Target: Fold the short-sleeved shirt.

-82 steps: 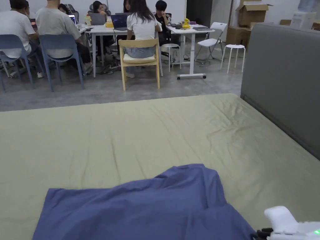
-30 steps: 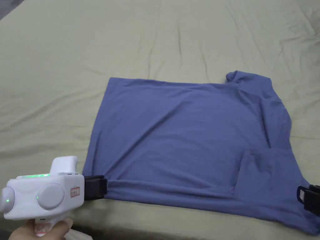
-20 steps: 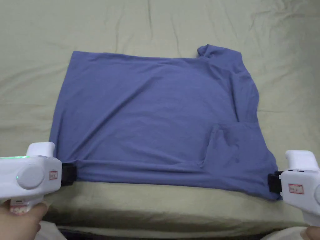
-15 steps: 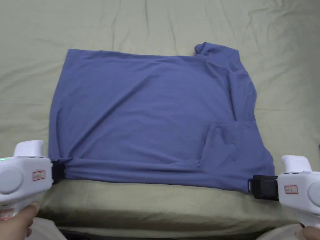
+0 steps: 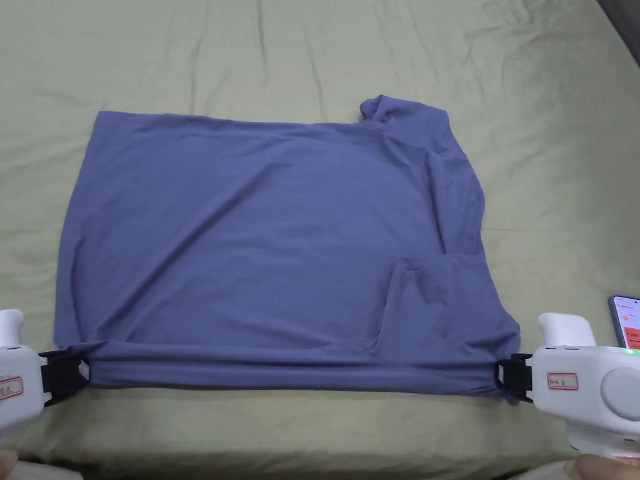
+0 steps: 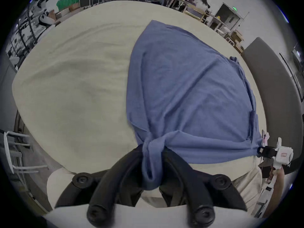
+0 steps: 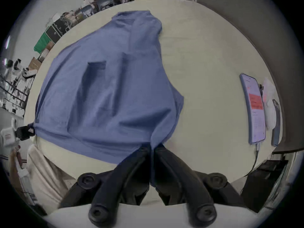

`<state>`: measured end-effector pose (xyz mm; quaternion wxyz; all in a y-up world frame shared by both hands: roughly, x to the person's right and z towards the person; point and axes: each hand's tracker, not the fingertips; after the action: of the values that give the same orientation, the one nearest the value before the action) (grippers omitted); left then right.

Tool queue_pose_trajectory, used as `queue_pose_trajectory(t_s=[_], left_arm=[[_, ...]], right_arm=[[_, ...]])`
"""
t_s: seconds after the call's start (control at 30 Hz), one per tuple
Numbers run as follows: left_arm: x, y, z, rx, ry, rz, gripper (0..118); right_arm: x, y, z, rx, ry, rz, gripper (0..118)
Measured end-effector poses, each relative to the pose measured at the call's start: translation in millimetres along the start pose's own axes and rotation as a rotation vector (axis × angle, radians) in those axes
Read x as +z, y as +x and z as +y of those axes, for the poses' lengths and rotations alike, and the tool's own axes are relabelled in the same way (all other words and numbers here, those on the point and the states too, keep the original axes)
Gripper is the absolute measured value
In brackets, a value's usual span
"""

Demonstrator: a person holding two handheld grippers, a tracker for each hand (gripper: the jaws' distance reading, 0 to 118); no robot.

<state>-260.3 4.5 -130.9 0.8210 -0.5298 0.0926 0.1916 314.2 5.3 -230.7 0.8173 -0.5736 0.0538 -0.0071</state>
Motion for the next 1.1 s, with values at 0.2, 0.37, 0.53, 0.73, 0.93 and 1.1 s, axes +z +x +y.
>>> queue_pose_trajectory(t_s=[0.2, 0.37, 0.53, 0.73, 0.93, 1.1], left_arm=[[22, 10, 25, 0.031, 0.024, -0.048, 13], [20, 20, 75, 0.051, 0.081, -0.072, 13], [-19, 23, 125, 0.089, 0.090, -0.081, 13], [-74, 22, 184, 0.126, 0.061, -0.062, 13], [-133, 11, 208, 0.055, 0.015, 0.039, 13], [-117, 23, 200, 0.038, 0.053, 0.072, 30]], right_arm=[[35, -7, 45, -0.003, 0.101, 0.063, 5], [35, -18, 113, 0.016, 0.174, 0.017, 5], [-5, -32, 177, 0.021, 0.164, 0.025, 5], [-69, -44, 227, 0.012, 0.116, -0.011, 5], [-116, -47, 228, 0.022, 0.073, -0.054, 5], [-106, -60, 222, 0.163, 0.100, -0.103, 27]])
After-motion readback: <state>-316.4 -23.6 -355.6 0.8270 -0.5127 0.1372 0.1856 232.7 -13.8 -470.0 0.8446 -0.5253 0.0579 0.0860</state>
